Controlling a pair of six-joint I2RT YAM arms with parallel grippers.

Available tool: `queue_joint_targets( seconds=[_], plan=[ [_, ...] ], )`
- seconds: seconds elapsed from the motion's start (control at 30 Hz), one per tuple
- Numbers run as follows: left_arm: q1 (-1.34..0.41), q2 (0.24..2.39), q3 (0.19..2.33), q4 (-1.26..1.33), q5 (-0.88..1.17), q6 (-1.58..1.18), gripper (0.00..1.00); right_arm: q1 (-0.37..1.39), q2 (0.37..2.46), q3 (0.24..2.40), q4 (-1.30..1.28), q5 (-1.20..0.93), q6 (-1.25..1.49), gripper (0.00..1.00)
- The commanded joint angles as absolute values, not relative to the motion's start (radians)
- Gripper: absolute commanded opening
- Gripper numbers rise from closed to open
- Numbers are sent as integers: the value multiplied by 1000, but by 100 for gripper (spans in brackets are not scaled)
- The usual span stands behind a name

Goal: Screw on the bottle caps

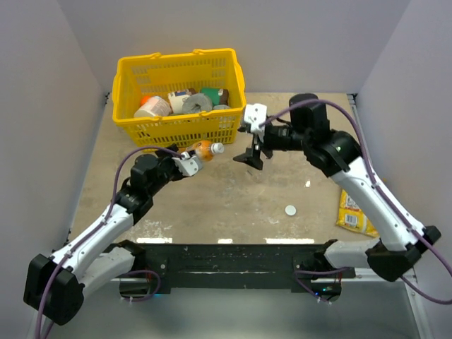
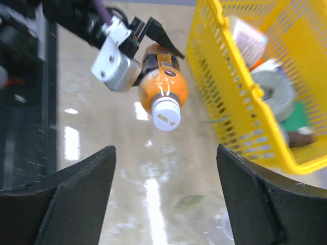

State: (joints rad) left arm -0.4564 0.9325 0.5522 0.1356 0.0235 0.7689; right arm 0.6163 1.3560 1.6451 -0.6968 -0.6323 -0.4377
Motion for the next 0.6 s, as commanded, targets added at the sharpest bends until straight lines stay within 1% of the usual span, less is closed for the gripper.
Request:
queue_joint_targets(
  seconds=[0.0, 0.07, 0.17, 0.27, 0.43, 0.57],
  plan=[
    [-446, 928, 650, 39, 256, 670, 0, 675, 1232, 1464, -539, -428, -817, 79],
    [-446, 930, 670, 19, 317, 641, 0, 689, 1217, 1433, -491, -428, -880, 76],
    [-446, 937, 693, -35, 354, 634, 0, 721, 1219, 1427, -491, -431, -923, 73],
    [-446, 937, 695, -41, 347, 656, 0, 727, 1226, 1439, -479, -462, -913, 70],
    [-445, 937, 701, -46, 345, 667, 0, 761, 1235, 1447, -498, -480, -939, 69],
    [-445, 942, 701, -46, 341, 667, 0, 798, 1249, 1480, -561, -491, -1032, 67]
  ],
)
